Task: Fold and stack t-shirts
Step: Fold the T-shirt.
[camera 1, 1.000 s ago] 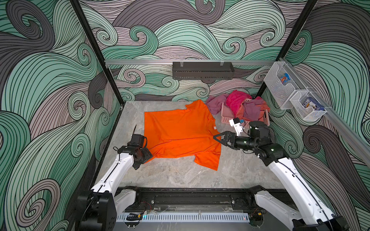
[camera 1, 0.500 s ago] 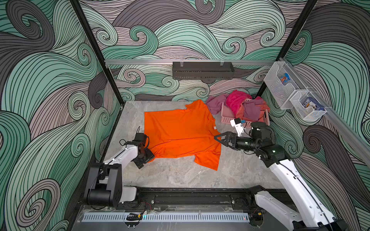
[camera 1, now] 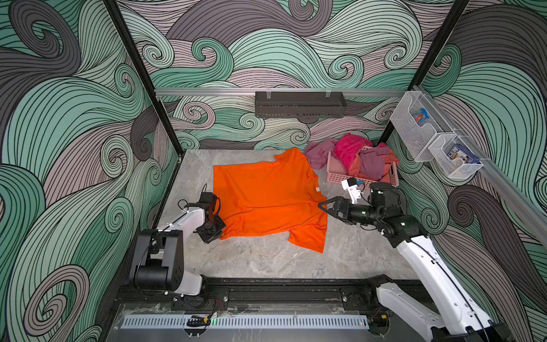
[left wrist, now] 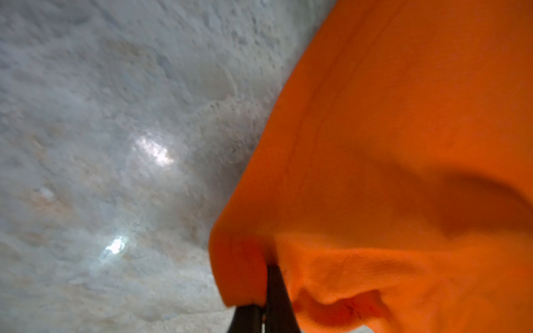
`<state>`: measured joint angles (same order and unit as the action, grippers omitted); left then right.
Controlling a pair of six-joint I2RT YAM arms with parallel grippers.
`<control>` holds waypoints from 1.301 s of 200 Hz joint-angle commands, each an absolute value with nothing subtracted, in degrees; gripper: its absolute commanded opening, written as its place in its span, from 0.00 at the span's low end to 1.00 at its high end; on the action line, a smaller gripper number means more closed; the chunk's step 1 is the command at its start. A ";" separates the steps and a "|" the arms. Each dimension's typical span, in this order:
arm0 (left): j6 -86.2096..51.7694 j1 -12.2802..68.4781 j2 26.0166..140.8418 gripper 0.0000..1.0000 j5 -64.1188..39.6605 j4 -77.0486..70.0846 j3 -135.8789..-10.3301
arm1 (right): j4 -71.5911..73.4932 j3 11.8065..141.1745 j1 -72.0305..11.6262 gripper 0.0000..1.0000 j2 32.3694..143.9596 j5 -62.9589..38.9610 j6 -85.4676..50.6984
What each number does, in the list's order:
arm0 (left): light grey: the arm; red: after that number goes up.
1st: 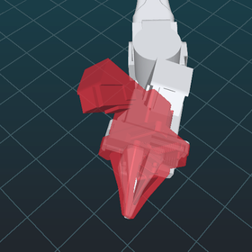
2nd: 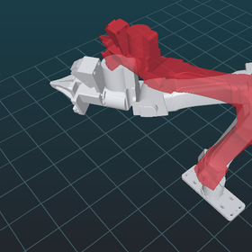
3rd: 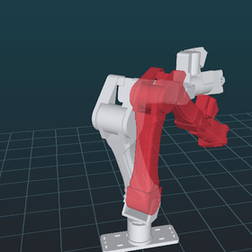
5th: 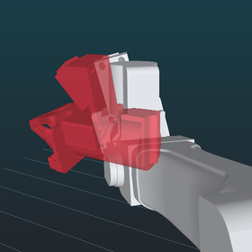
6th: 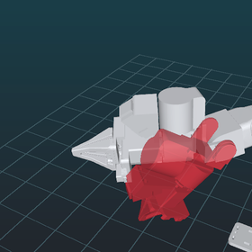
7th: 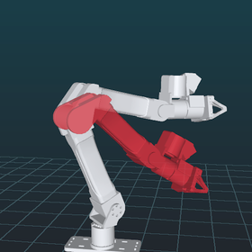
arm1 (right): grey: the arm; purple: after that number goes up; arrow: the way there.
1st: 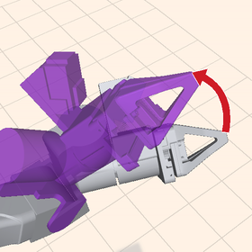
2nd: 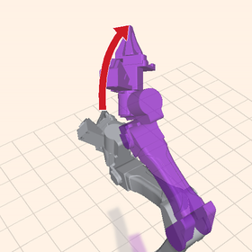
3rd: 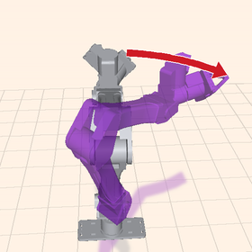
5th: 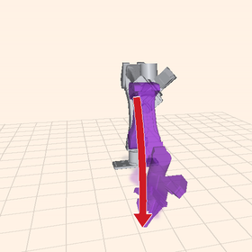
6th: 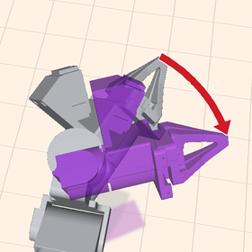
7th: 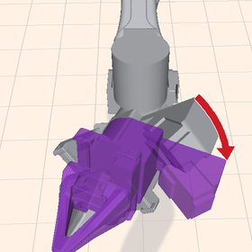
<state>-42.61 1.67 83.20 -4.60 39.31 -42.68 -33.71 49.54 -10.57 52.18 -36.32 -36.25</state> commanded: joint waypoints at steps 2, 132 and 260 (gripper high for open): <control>-42.41 1.23 79.12 0.00 -5.54 45.02 -46.02 | -36.19 44.28 -6.89 0.80 52.81 -33.95 -38.32; -41.14 1.19 73.56 0.00 -7.03 53.91 -49.89 | -36.70 33.82 -4.97 0.55 66.51 -32.46 -32.05; -39.92 1.11 71.98 0.00 -6.51 57.67 -52.47 | -23.04 31.38 -4.04 0.60 81.46 -32.37 -28.71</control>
